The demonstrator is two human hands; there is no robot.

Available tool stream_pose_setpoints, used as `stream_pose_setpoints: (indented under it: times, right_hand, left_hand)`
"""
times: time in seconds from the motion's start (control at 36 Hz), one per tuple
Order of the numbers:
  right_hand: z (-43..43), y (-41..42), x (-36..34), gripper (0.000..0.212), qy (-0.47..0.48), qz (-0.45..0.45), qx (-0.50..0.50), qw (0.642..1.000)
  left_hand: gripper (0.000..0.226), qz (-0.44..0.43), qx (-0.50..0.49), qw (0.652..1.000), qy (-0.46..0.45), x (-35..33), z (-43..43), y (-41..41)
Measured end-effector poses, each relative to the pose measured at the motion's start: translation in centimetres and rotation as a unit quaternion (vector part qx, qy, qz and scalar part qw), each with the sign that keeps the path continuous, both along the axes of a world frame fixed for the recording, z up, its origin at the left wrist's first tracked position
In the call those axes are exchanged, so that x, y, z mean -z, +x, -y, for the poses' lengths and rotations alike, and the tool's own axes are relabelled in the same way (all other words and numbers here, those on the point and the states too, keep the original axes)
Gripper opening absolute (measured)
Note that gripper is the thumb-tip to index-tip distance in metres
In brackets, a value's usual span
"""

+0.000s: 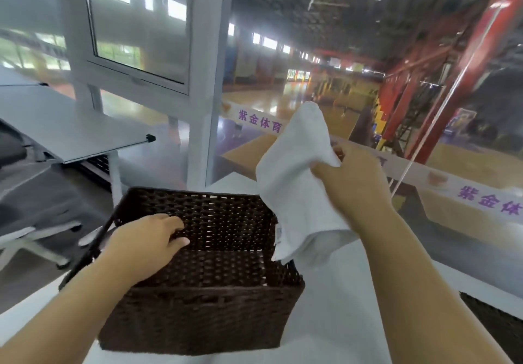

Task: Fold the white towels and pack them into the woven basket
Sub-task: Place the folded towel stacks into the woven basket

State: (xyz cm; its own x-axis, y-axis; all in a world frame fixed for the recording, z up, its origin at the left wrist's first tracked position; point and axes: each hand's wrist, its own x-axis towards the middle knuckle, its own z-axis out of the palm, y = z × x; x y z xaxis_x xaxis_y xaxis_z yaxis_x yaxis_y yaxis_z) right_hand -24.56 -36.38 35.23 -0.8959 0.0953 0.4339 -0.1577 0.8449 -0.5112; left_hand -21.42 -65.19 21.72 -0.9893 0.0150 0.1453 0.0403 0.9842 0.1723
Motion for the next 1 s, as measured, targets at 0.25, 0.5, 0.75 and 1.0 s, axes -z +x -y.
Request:
stream_pose_setpoints:
  times: [0.25, 0.5, 0.75, 1.0]
  right_hand:
    - [11.4, -4.9, 5.2, 0.022, -0.068, 0.063, -0.12, 0.988]
    - [18.7, -7.5, 13.7, 0.018, 0.105, 0.216, -0.107, 0.965]
    - [22.9, -7.8, 19.0, 0.023, 0.007, 0.277, -0.093, 0.956]
    - [21.9, -7.9, 21.6, 0.028, 0.071, 0.473, -0.084, 0.874]
  left_hand:
    - [0.043, 0.068, -0.133, 0.989, -0.008, 5.6, 9.6, -1.9]
    - [0.013, 0.012, -0.173, 0.976, 0.129, 7.1, 12.9, -3.0]
    - [0.017, -0.012, -0.161, 0.979, 0.124, 7.8, 13.7, -3.8]
    - [0.008, -0.02, -0.135, 0.984, 0.114, 8.4, 14.0, -4.2]
